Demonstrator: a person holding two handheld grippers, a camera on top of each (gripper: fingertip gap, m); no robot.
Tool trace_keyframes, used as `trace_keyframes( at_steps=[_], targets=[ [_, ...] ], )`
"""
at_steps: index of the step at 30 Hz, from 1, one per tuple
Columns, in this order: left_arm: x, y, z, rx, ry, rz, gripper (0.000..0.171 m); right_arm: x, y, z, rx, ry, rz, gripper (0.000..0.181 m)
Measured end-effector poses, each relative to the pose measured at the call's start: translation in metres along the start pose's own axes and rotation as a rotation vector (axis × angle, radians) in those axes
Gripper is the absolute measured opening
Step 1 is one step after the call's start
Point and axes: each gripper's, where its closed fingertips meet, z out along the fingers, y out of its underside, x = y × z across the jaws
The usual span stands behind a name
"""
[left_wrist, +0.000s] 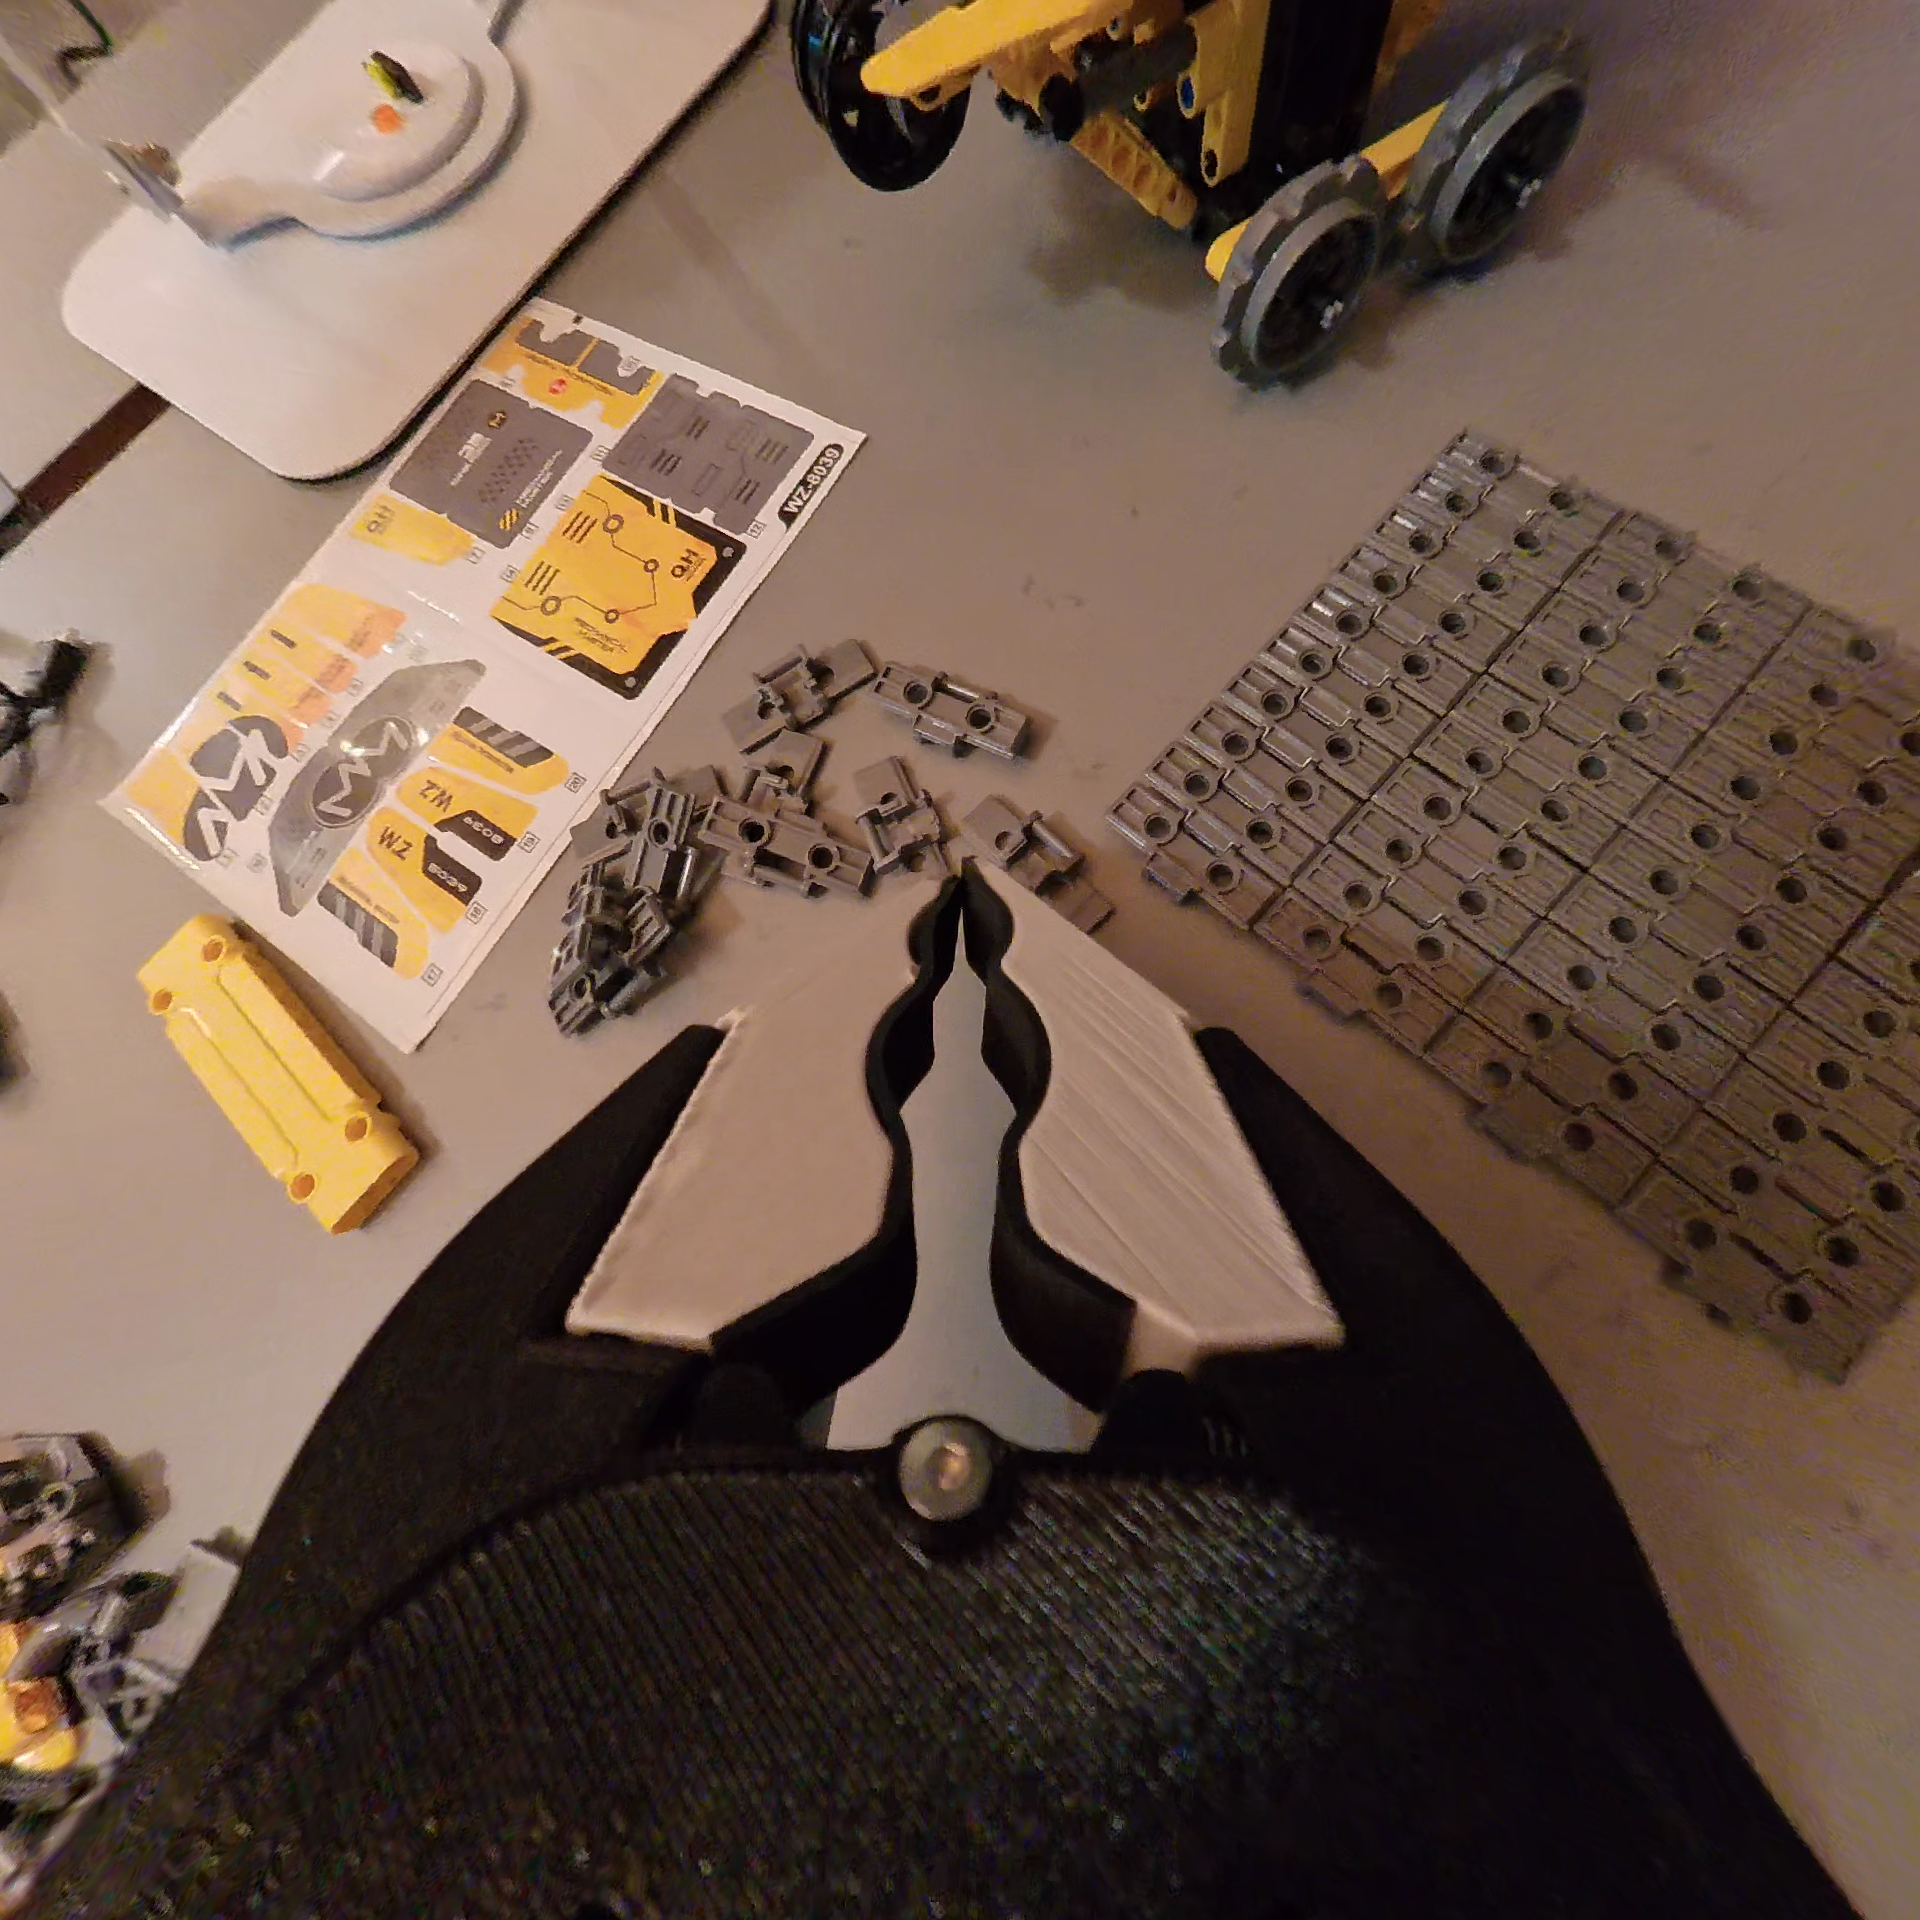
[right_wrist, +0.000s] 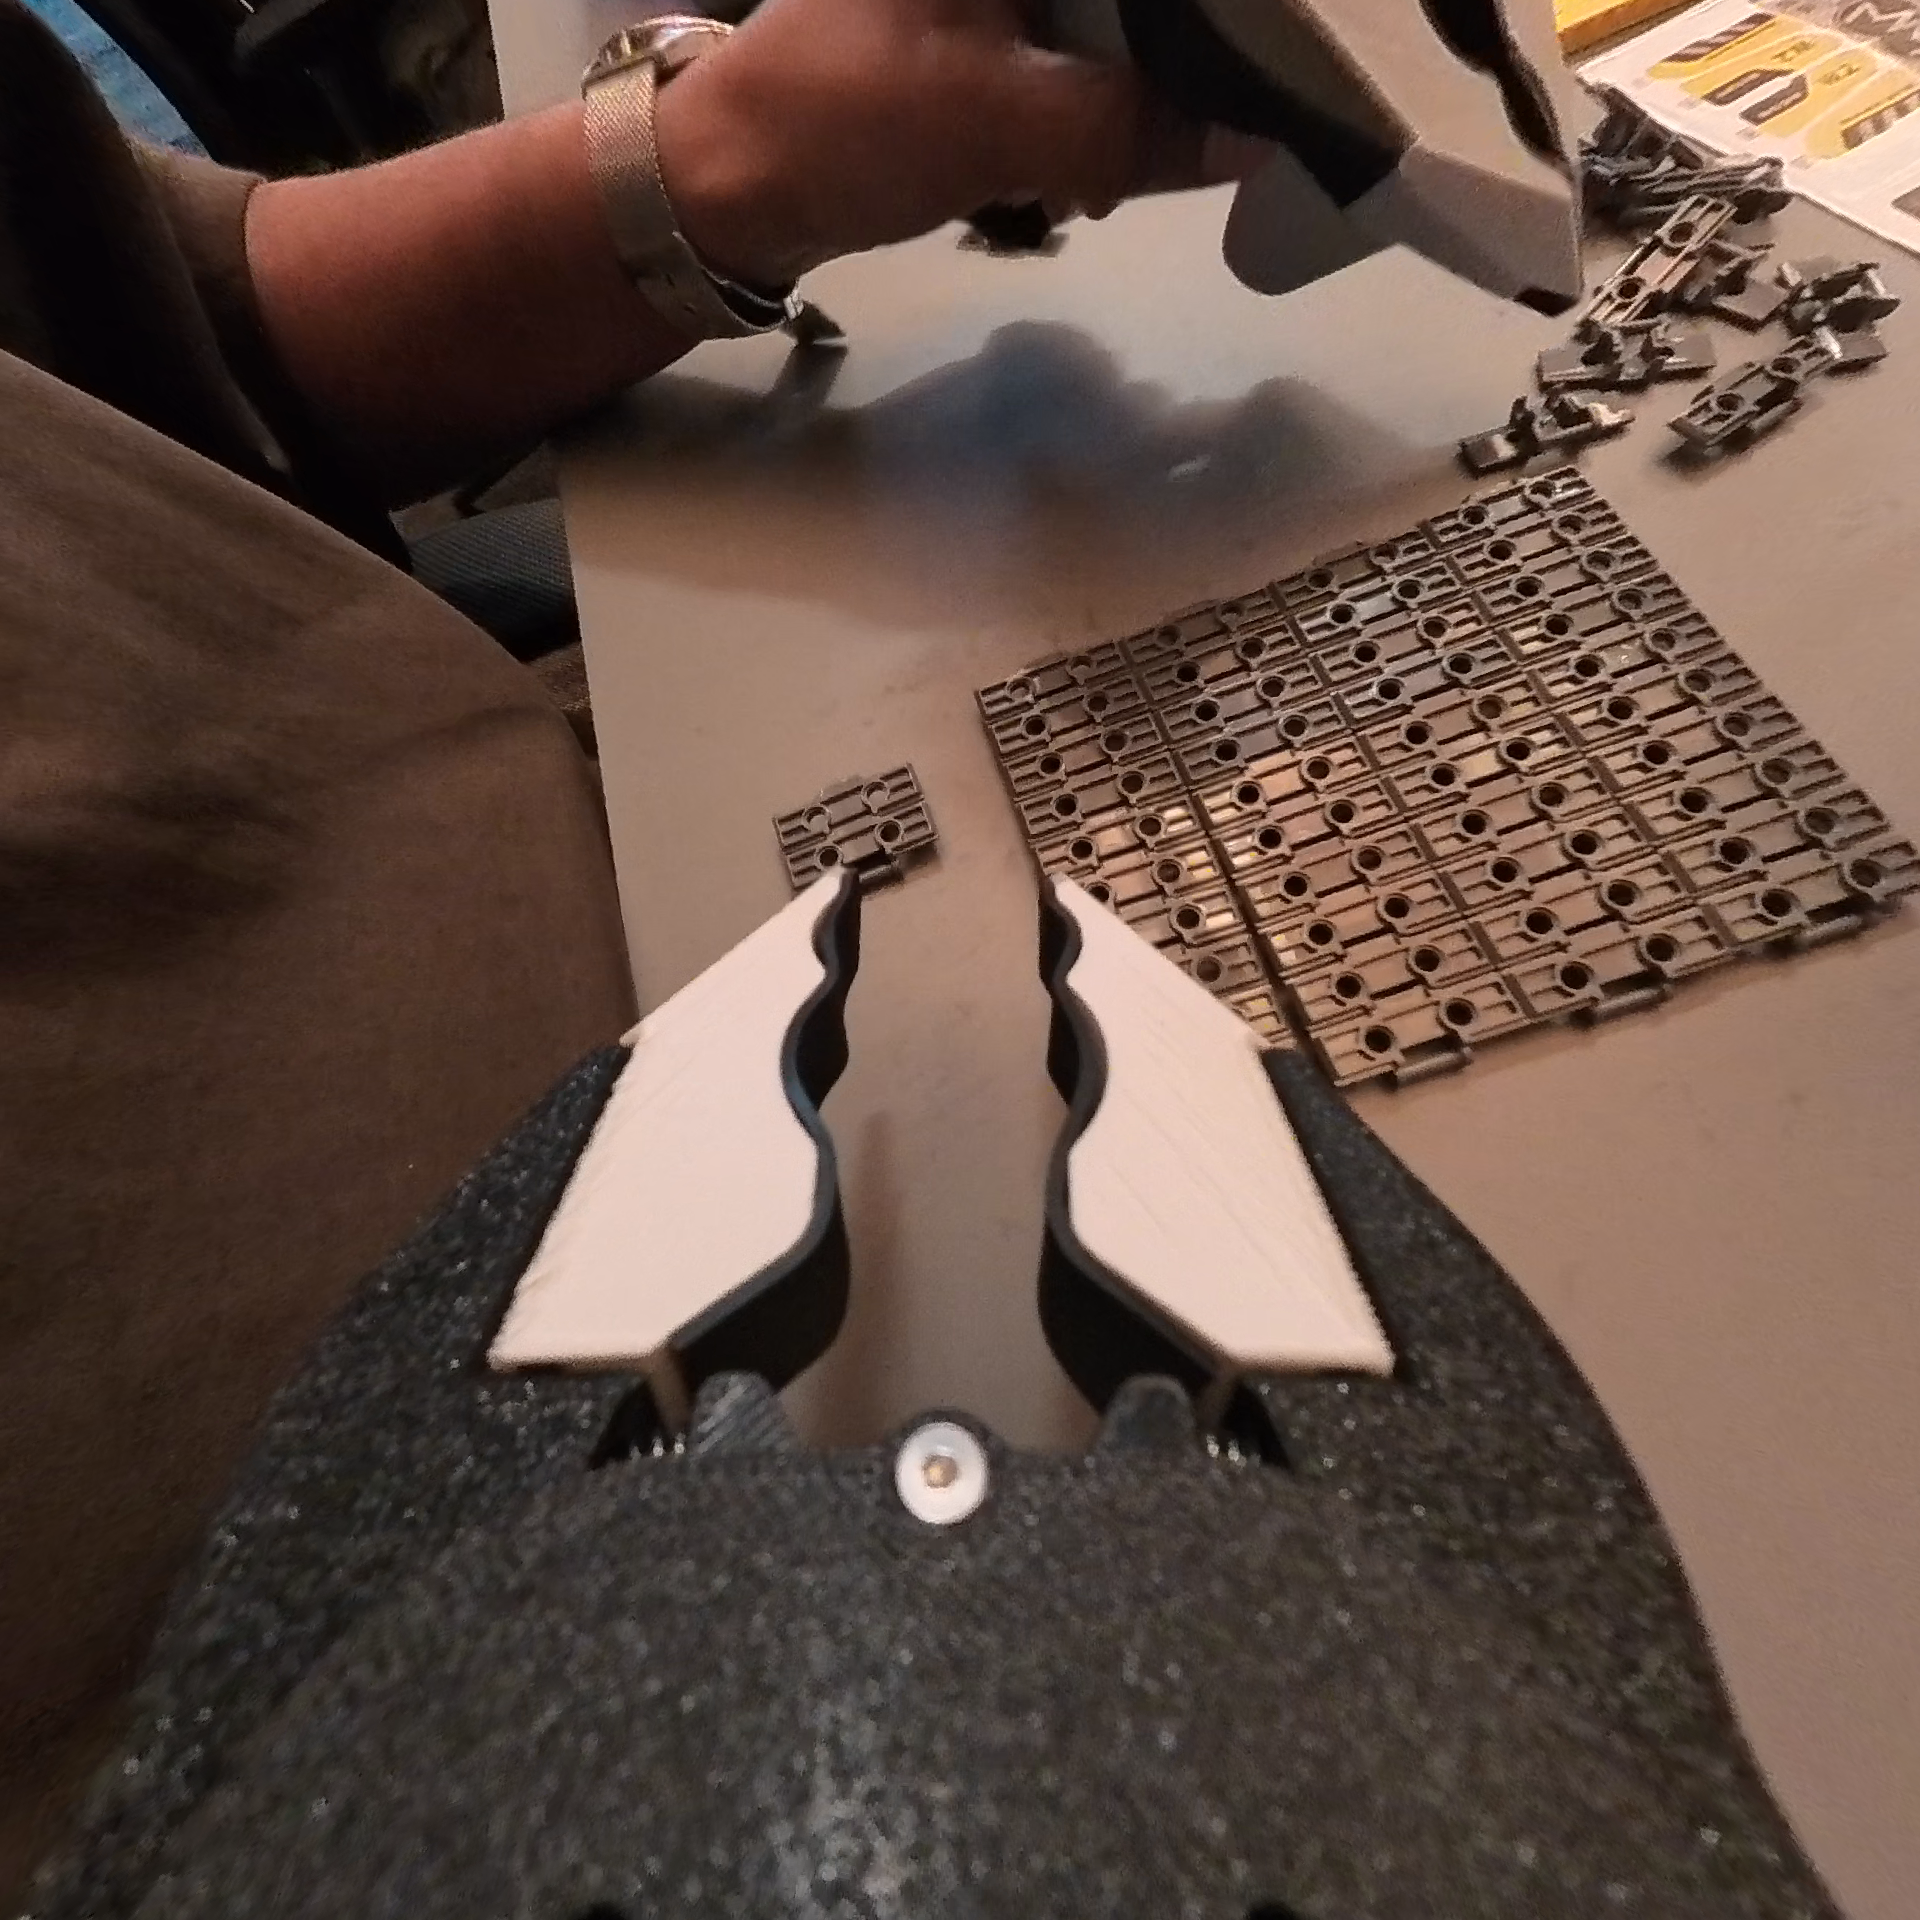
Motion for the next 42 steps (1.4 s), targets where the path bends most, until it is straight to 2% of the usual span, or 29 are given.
trace_keyframes(
  at_steps=[2, 4, 8, 12, 15, 17, 23, 27, 30, 37, 42],
  targets=[
    [0.004, -0.001, 0.002, 0.013, 0.047, -0.045, 0.003, -0.001, -0.001, 0.0, 0.004, -0.003, 0.001, 0.034],
    [0.007, -0.001, 0.007, 0.002, 0.077, -0.055, 0.032, -0.002, -0.002, 0.0, 0.006, -0.001, -0.004, 0.034],
    [0.013, -0.002, 0.01, -0.011, 0.097, 0.042, 0.035, -0.002, -0.002, -0.001, 0.008, 0.016, -0.017, 0.034],
    [0.019, -0.007, 0.007, -0.02, 0.189, 0.135, 0.032, 0.0, -0.001, -0.002, 0.01, 0.016, -0.005, 0.034],
    [0.014, -0.001, 0.001, -0.073, 0.24, 0.318, 0.025, 0.0, -0.001, -0.003, 0.012, 0.016, -0.001, 0.034],
    [0.014, -0.002, -0.003, -0.07, 0.321, 0.382, 0.022, 0.0, -0.002, -0.003, 0.014, 0.018, -0.003, 0.034],
    [0.006, -0.001, 0.004, -0.104, 0.45, 0.396, 0.018, 0.001, -0.003, -0.001, 0.022, 0.013, 0.003, 0.034],
    [0.006, 0.009, 0.015, -0.164, 0.479, 0.405, 0.02, -0.004, -0.005, -0.002, 0.035, -0.02, 0.014, 0.034],
    [0.011, 0.007, 0.013, -0.145, 0.518, 0.387, 0.012, -0.006, -0.01, -0.006, 0.066, -0.048, 0.04, 0.034],
    [0.018, 0.004, 0.011, -0.123, 0.514, 0.396, 0.022, -0.001, -0.012, -0.008, 0.089, -0.05, 0.068, 0.034],
    [0.018, 0.008, 0.02, -0.153, 0.461, 0.388, 0.014, -0.003, -0.011, -0.005, 0.074, -0.043, 0.052, 0.034]
  ],
)
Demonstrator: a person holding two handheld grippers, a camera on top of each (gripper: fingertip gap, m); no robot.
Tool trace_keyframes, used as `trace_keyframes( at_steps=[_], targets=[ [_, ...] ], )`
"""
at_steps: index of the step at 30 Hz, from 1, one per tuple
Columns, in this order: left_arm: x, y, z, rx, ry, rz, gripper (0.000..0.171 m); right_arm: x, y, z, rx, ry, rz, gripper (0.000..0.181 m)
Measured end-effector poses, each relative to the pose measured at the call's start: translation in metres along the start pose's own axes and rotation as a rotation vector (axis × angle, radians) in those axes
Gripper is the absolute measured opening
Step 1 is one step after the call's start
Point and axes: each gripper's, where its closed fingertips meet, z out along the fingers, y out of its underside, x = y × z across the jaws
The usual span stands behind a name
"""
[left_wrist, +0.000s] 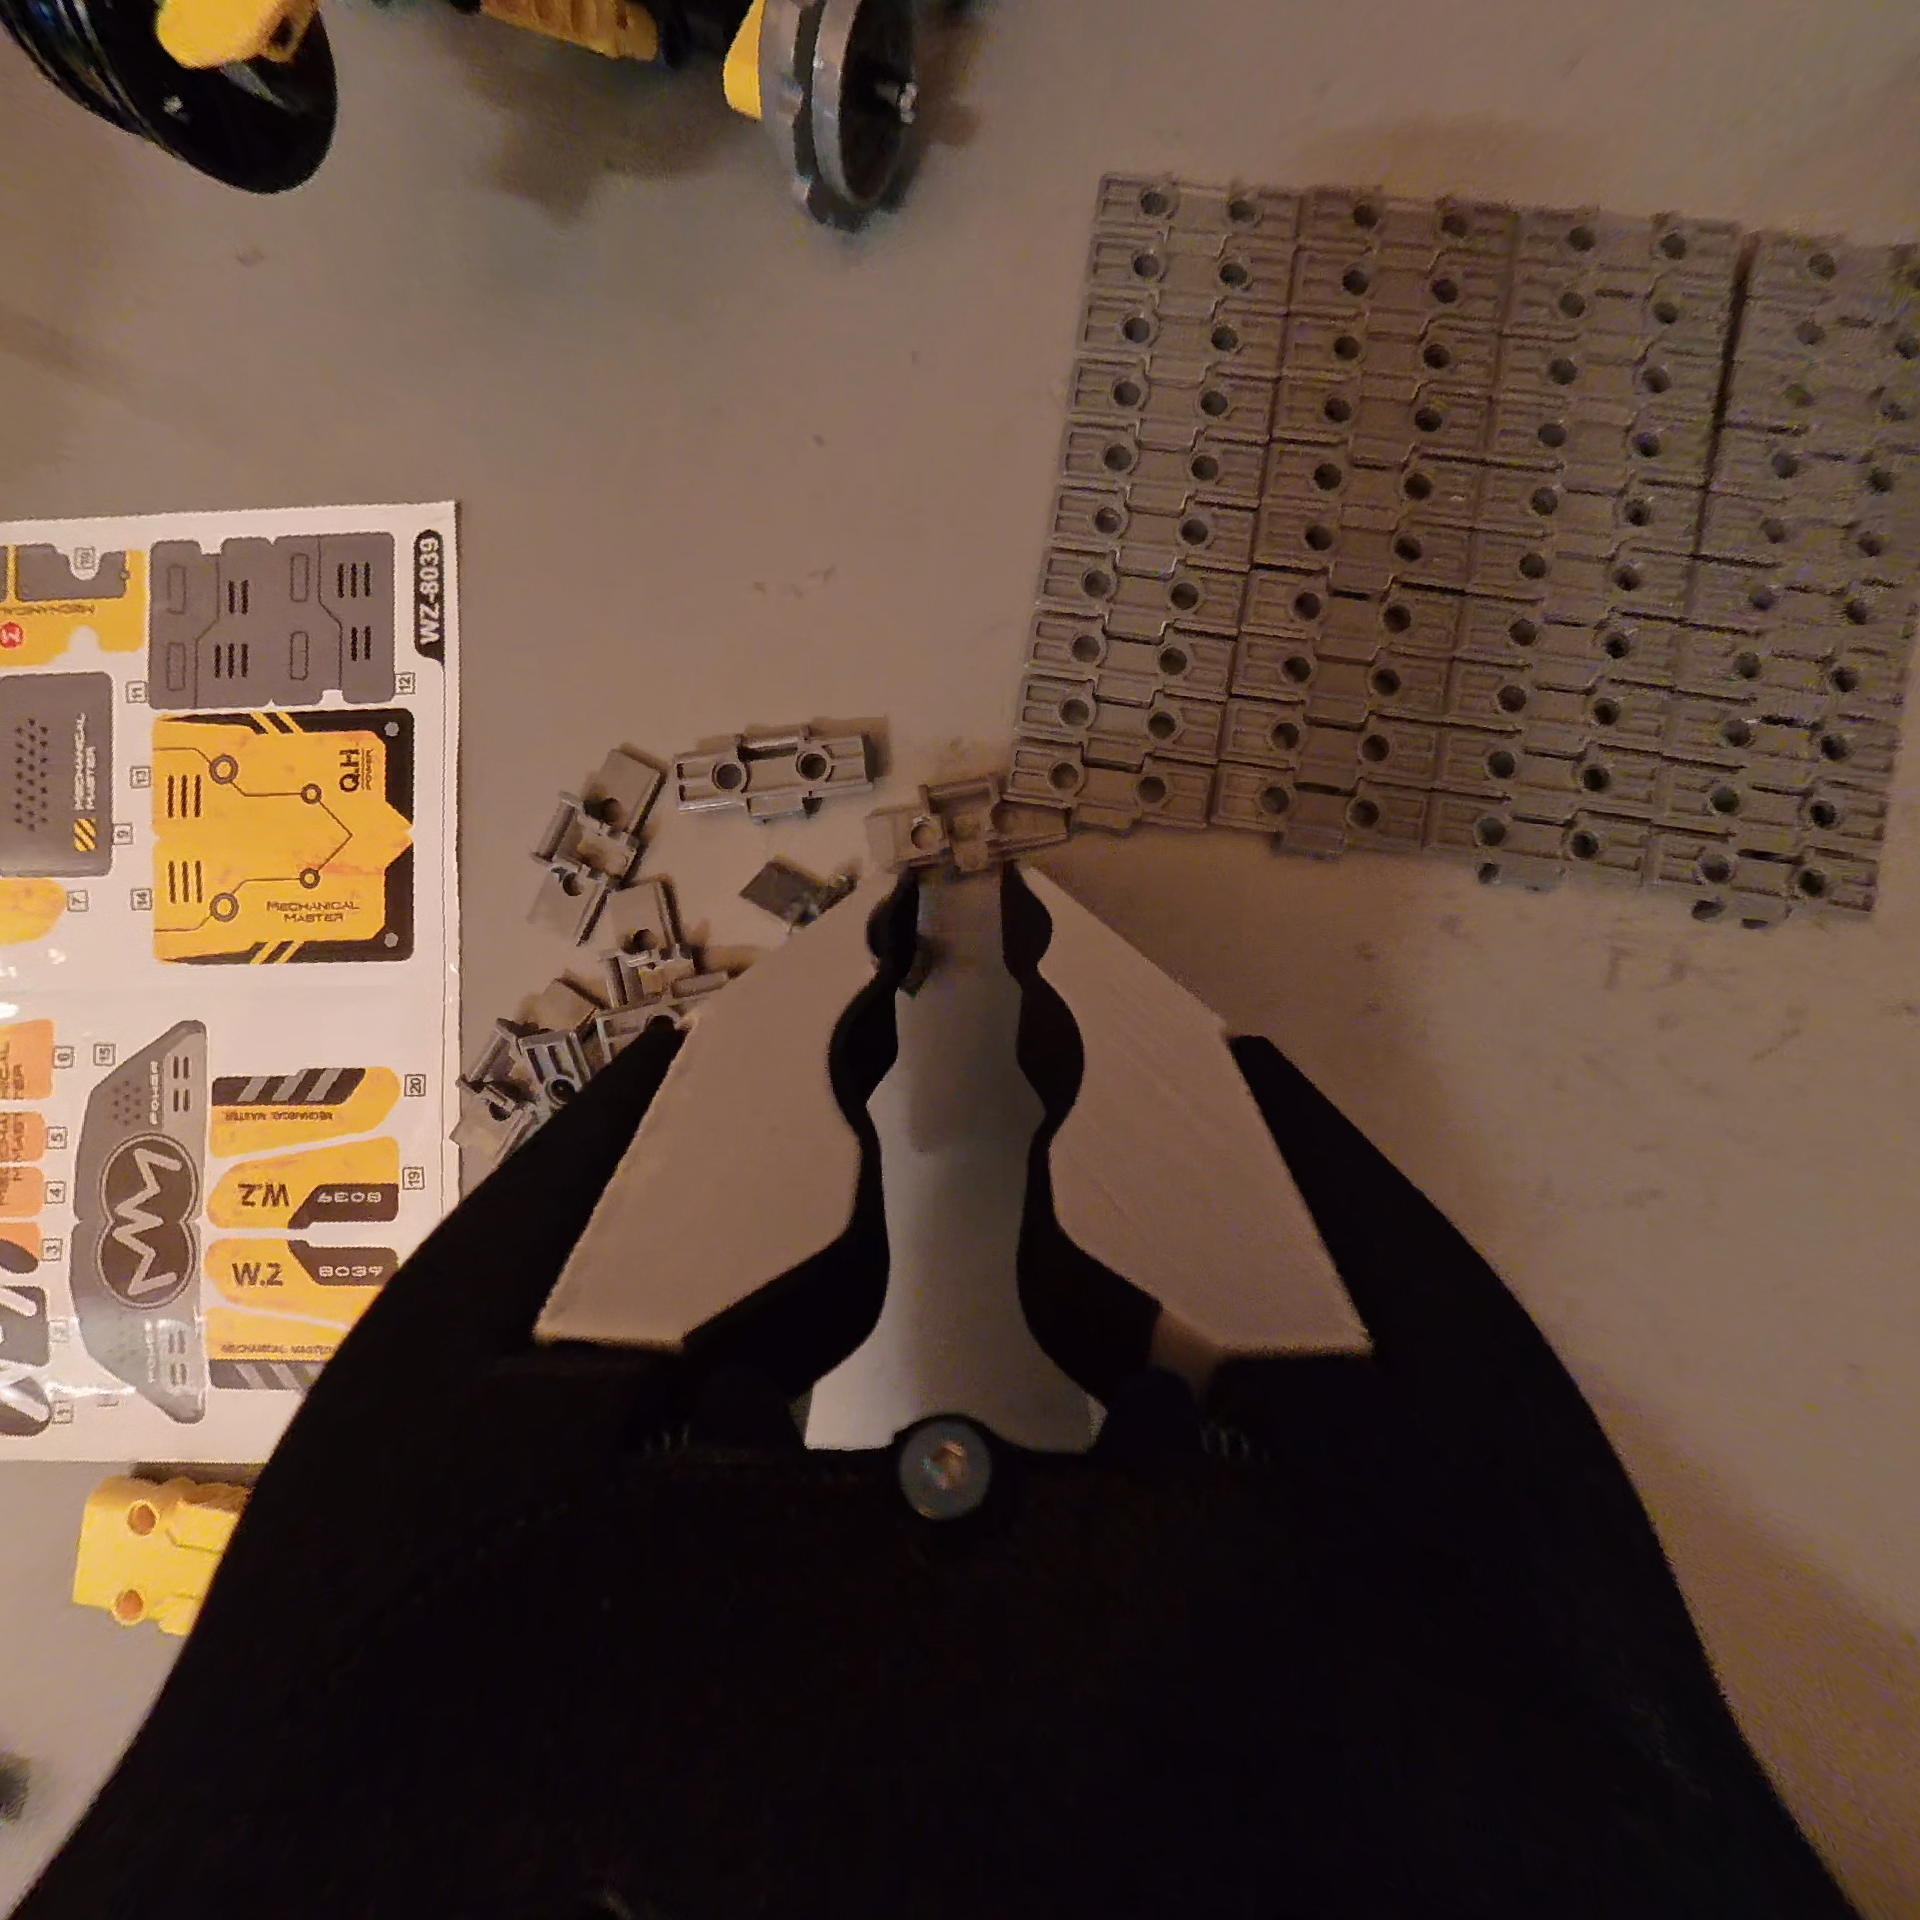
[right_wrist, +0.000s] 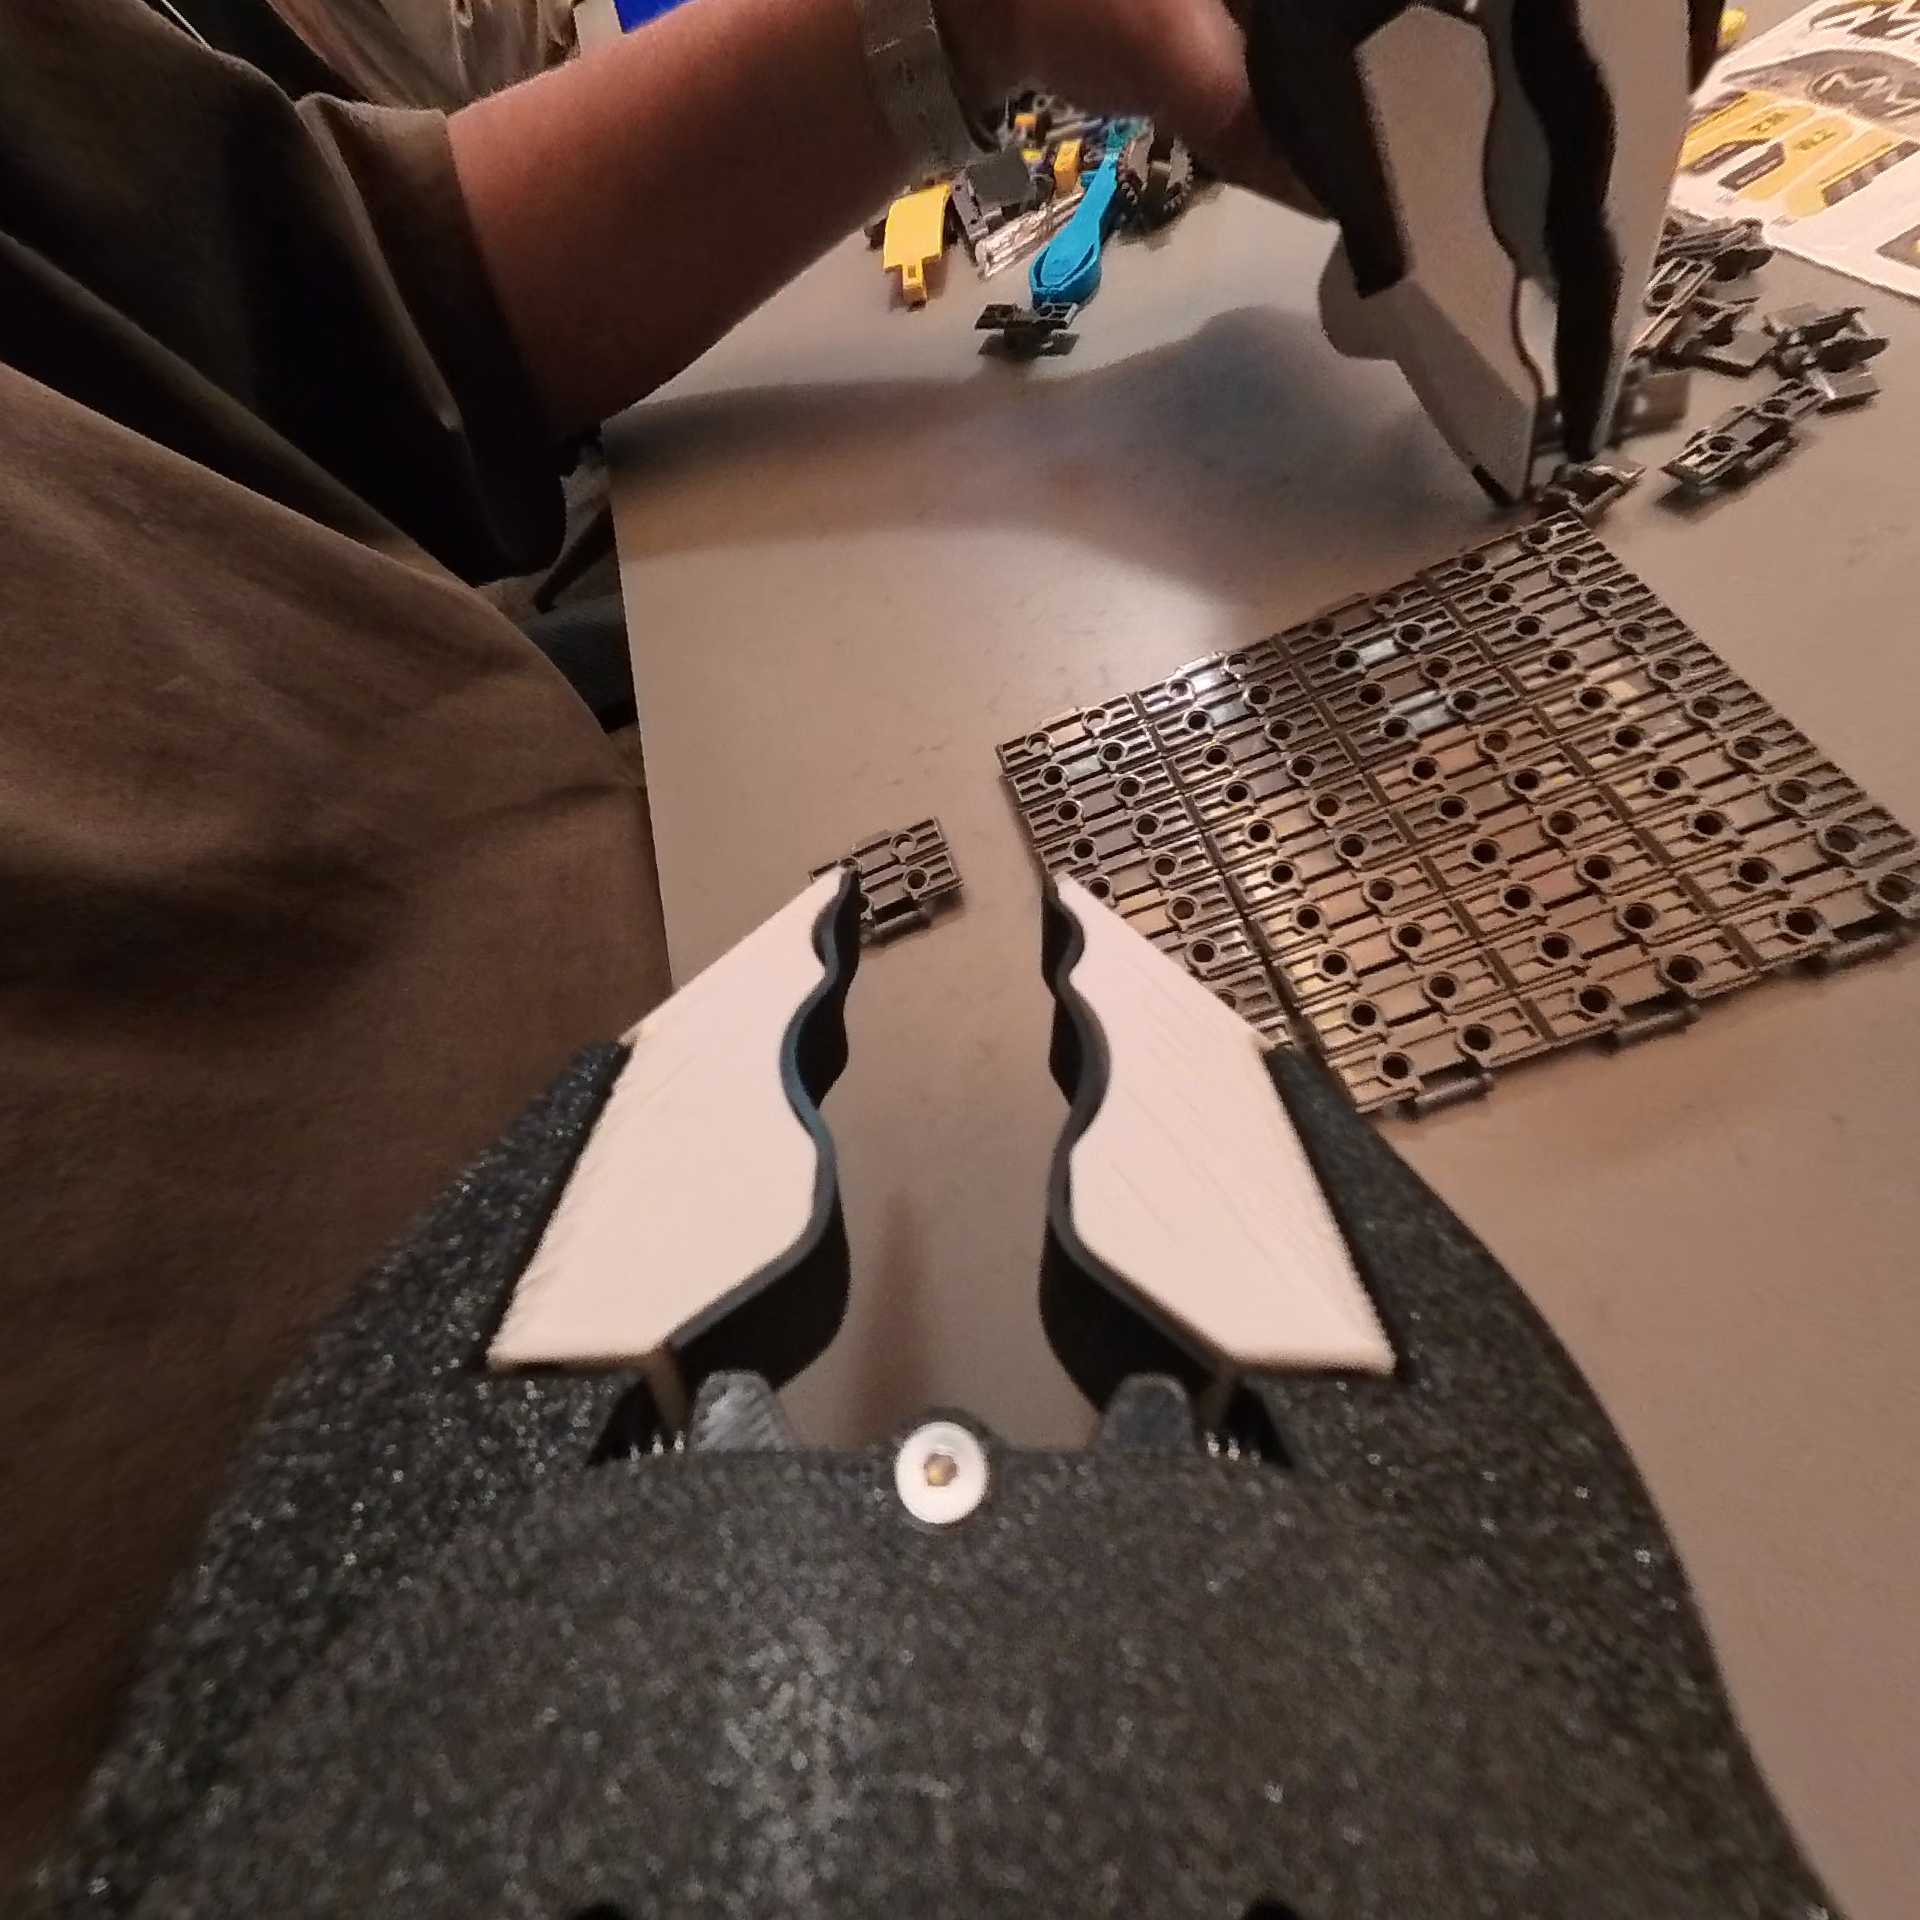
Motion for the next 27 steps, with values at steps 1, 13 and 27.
trace_keyframes(
  at_steps=[1, 13, 27],
  targets=[
    [0.0, 0.001, 0.001, -0.001, -0.001, 0.004, 0.013, 0.0, 0.0, 0.0, -0.002, 0.001, -0.003, 0.034],
    [0.001, -0.006, 0.003, 0.044, -0.005, -0.01, 0.016, 0.002, 0.0, -0.001, 0.007, 0.007, 0.007, 0.034],
    [0.019, -0.024, -0.042, 0.213, -0.045, -0.084, 0.009, 0.021, -0.013, -0.012, 0.065, 0.176, -0.136, 0.034]
  ],
)
